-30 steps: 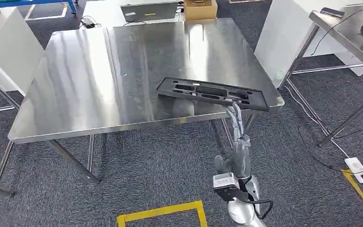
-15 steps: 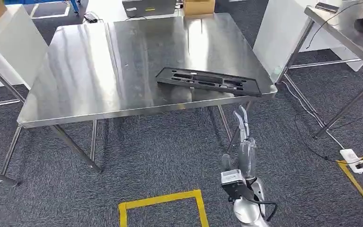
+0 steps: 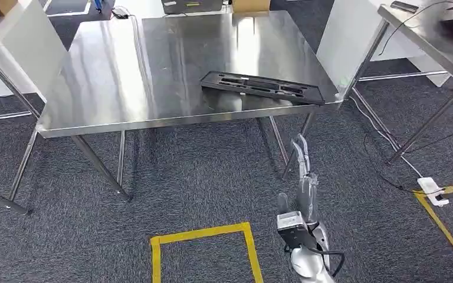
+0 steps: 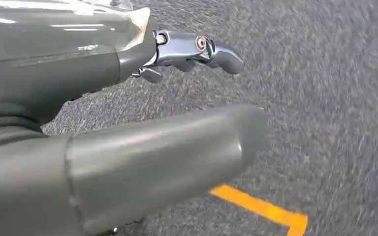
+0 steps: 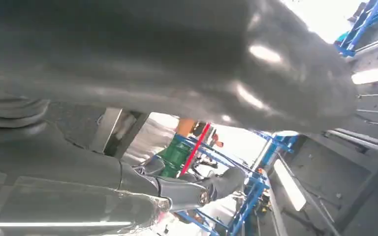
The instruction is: Take the parts from the cabinet and place them on the table.
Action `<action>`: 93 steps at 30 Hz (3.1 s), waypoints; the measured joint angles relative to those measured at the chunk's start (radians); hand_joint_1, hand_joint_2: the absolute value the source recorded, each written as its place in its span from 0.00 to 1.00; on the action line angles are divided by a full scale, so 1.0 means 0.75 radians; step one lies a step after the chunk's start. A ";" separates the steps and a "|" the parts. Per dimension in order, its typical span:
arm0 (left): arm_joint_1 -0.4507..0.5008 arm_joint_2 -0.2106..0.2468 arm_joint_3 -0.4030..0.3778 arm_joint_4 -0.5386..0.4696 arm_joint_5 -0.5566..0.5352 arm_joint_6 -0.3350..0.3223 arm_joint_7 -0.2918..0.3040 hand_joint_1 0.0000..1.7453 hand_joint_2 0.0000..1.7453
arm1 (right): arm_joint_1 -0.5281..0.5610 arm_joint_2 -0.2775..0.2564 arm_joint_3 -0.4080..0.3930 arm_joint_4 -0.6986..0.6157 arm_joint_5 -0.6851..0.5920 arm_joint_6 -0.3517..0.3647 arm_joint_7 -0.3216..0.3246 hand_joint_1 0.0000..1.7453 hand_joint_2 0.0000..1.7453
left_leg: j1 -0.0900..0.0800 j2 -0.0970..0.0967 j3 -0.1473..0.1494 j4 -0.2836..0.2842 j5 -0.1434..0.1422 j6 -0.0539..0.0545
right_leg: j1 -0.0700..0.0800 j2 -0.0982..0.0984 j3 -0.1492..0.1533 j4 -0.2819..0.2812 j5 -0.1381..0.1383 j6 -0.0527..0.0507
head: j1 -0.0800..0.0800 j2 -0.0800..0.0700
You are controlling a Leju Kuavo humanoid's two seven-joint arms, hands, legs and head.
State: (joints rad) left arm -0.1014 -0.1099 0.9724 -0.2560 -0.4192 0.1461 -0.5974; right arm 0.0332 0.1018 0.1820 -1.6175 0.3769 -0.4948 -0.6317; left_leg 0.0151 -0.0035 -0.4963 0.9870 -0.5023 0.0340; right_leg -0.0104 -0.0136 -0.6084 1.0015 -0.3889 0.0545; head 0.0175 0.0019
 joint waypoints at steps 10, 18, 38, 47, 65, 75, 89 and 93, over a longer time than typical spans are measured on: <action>0.004 -0.004 0.010 -0.002 0.001 -0.003 -0.005 0.00 0.00 | 0.019 -0.012 -0.007 0.000 -0.003 -0.002 -0.004 0.00 0.00 | -0.019 0.014 -0.204 0.009 0.175 0.013 | -0.007 0.012 0.188 0.083 -0.179 -0.001 | 0.008 0.000; 0.016 -0.005 0.026 -0.003 0.010 0.004 -0.029 0.00 0.00 | 0.025 -0.009 -0.007 0.000 -0.009 -0.009 -0.013 0.00 0.00 | -0.007 0.006 -0.274 0.174 -0.013 -0.051 | -0.007 0.006 0.194 -0.069 -0.154 -0.094 | 0.002 0.000; 0.016 -0.003 0.062 -0.012 -0.027 0.014 -0.046 0.00 0.00 | 0.168 -0.045 -0.035 -0.042 -0.080 -0.069 -0.067 0.00 0.00 | -0.016 0.013 -0.156 0.004 0.112 0.029 | -0.004 0.011 -0.036 0.372 -0.223 -0.003 | 0.014 0.000; 0.002 0.003 0.061 -0.012 -0.053 0.016 -0.038 0.00 0.00 | 0.261 -0.053 -0.037 -0.182 -0.044 -0.091 -0.008 0.00 0.00 | -0.017 0.007 -0.245 0.015 0.144 -0.032 | -0.008 0.013 0.228 -0.095 -0.166 -0.074 | 0.003 0.000; -0.012 0.011 0.061 -0.012 -0.052 0.021 -0.042 0.00 0.00 | 0.246 -0.065 -0.038 -0.196 -0.056 -0.067 0.002 0.00 0.00 | 0.002 0.011 -0.036 -0.044 0.051 0.014 | -0.006 0.012 -0.075 0.300 -0.250 -0.046 | 0.008 0.000; -0.011 0.013 0.062 -0.012 -0.043 0.023 -0.045 0.00 0.00 | 0.226 -0.066 -0.040 -0.191 -0.055 -0.050 0.004 0.00 0.00 | -0.006 0.007 -0.079 -0.012 0.071 0.006 | -0.021 0.021 0.157 -0.045 -0.144 -0.014 | 0.005 0.000; -0.014 0.009 0.063 -0.012 -0.053 0.022 -0.045 0.00 0.00 | 0.218 -0.062 -0.044 -0.191 -0.051 -0.045 0.005 0.00 0.00 | 0.007 0.005 -0.091 -0.025 0.104 -0.046 | 0.004 0.021 0.121 -0.038 -0.125 -0.048 | 0.005 0.000; -0.014 0.009 0.063 -0.012 -0.053 0.021 -0.045 0.00 0.00 | 0.217 -0.060 -0.047 -0.190 -0.061 -0.033 0.004 0.00 0.00 | 0.004 0.005 -0.094 -0.024 0.104 -0.046 | 0.004 0.021 0.119 -0.038 -0.125 -0.048 | 0.006 0.000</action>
State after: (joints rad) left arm -0.1119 -0.1030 1.0197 -0.2647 -0.4593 0.1617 -0.6313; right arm 0.1963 0.0568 0.1465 -1.7601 0.3311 -0.5192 -0.6287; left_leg 0.0179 0.0002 -0.5667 0.9691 -0.4244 -0.0002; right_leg -0.0076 0.0018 -0.5192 0.9730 -0.4824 0.0189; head 0.0217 0.0019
